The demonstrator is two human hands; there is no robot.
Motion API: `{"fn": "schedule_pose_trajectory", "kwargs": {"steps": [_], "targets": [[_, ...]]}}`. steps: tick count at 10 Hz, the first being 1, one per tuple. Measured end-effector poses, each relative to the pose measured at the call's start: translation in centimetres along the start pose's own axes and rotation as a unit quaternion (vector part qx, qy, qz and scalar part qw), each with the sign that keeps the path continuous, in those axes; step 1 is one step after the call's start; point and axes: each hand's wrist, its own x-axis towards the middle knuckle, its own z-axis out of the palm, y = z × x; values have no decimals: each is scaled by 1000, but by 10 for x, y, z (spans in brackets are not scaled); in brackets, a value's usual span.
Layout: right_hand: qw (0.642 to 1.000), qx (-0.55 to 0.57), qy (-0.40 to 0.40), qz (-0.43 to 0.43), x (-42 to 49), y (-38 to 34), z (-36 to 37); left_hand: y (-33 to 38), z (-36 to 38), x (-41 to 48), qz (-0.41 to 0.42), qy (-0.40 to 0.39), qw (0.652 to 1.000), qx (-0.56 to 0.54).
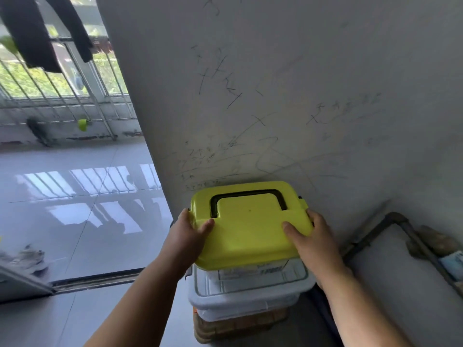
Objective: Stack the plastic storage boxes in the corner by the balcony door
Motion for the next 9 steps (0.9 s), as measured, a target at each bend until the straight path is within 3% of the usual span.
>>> {"fn": "schedule_pose_trajectory", "kwargs": {"steps": [4, 9], "targets": [[998, -42, -44, 10, 18, 4, -16, 13, 10, -11, -61, 21, 998, 1], [982, -148, -117, -15, 25, -10, -23, 13, 16, -11, -36, 83, 983, 161]]}}
